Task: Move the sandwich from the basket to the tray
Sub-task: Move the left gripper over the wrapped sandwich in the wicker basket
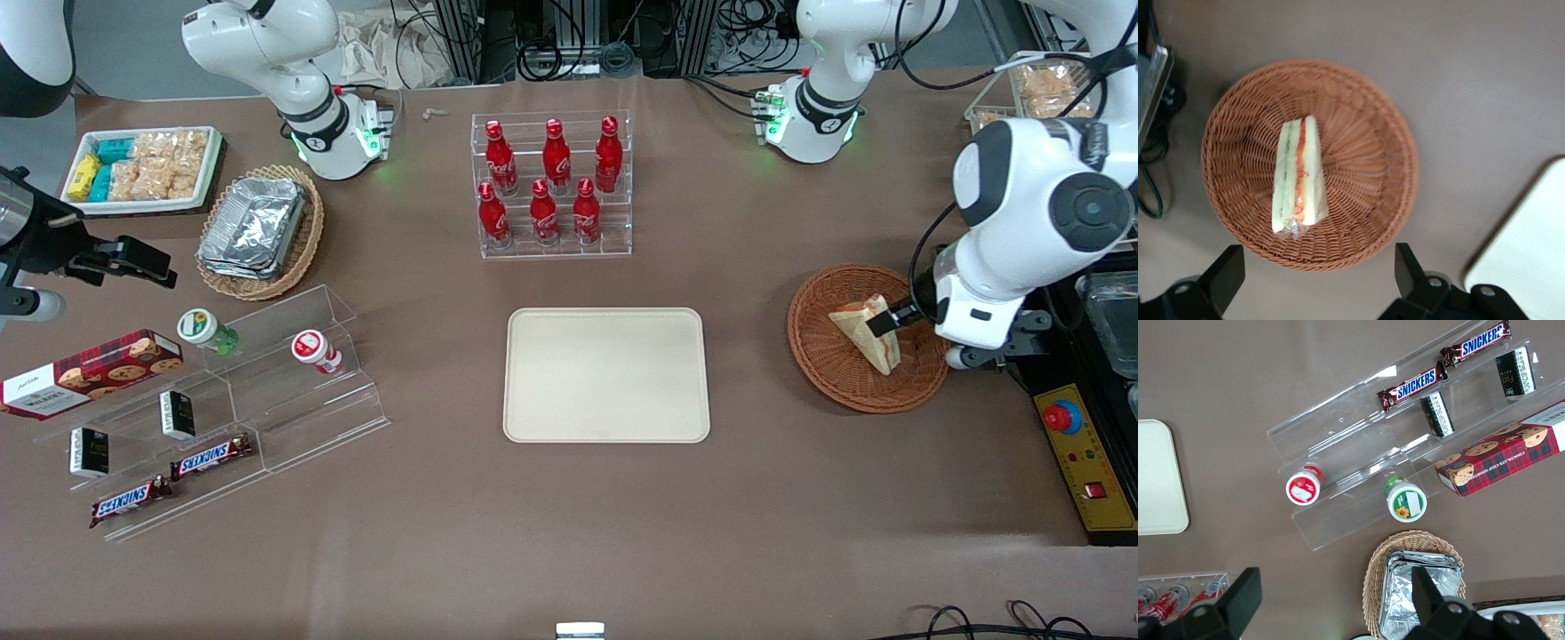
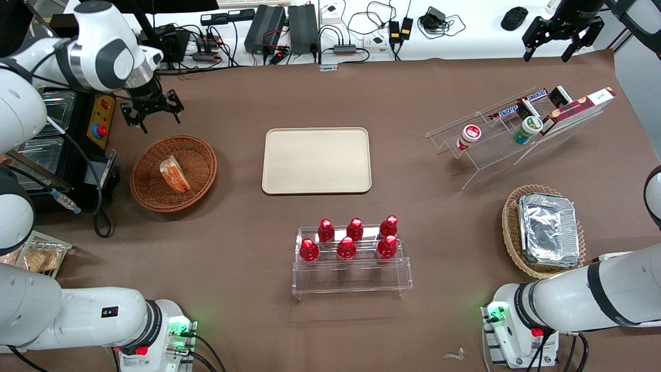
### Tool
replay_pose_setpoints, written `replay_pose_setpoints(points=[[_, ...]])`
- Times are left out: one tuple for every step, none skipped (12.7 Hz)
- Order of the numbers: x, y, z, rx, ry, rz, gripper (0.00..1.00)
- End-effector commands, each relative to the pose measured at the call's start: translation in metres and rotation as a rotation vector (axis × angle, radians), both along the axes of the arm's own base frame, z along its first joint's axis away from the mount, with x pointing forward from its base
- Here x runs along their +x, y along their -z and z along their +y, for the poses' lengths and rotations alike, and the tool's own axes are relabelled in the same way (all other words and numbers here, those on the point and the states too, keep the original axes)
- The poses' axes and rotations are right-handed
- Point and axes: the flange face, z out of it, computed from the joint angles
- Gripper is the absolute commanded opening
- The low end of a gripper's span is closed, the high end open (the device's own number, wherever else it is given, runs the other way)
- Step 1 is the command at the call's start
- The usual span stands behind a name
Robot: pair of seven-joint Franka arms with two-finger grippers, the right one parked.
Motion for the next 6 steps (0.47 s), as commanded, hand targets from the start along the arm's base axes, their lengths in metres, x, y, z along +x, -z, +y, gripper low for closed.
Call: replay_pose_setpoints(points=[[-0.029, 0.023, 0.007, 0.042, -0.052, -0.025, 1.00], [-0.031, 0.030, 0.008, 0.048, -0.064, -0.014, 1.00], [-0.034, 0.035, 0.010, 0.063, -0.058, -0.005, 1.00], [-0.034, 0.039, 0.011, 0.069, -0.054, 0.000, 1.00], [-0.033, 0.047, 0.013, 0.066, -0.059, -0.004, 1.00], [-0.034, 0.054, 0.022, 0.063, -0.080, -0.014, 1.00]])
